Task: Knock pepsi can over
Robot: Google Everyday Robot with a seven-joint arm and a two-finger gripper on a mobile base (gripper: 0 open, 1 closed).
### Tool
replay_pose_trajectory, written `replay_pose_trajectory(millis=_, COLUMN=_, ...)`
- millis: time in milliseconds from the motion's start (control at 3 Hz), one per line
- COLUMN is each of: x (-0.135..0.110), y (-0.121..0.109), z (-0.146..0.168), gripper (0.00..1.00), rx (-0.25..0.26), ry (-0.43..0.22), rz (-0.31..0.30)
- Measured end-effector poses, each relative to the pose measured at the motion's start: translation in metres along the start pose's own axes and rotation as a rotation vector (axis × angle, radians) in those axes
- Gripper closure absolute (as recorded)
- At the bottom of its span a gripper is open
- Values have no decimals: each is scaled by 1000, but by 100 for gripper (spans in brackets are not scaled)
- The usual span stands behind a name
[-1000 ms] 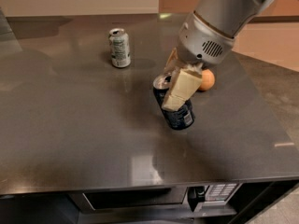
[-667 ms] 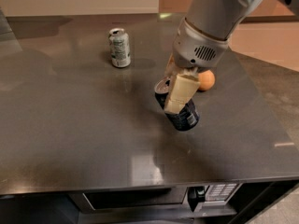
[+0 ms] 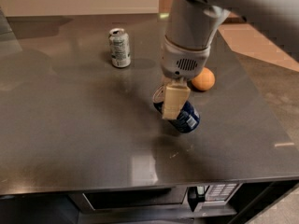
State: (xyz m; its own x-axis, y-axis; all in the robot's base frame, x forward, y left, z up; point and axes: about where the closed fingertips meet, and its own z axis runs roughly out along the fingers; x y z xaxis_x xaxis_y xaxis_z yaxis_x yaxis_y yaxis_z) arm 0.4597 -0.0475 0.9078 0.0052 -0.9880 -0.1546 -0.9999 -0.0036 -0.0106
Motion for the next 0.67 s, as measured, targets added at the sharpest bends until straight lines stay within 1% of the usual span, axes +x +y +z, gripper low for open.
replay_pose_trajectory(millis=333, x=-2, y=-3, z=10, gripper=82, rx=3, ry=67, rz=-19)
replay_pose_trajectory(millis=667, x=-3, y=-4, z=16, gripper=58, rx=5, ry=126, rz=-45)
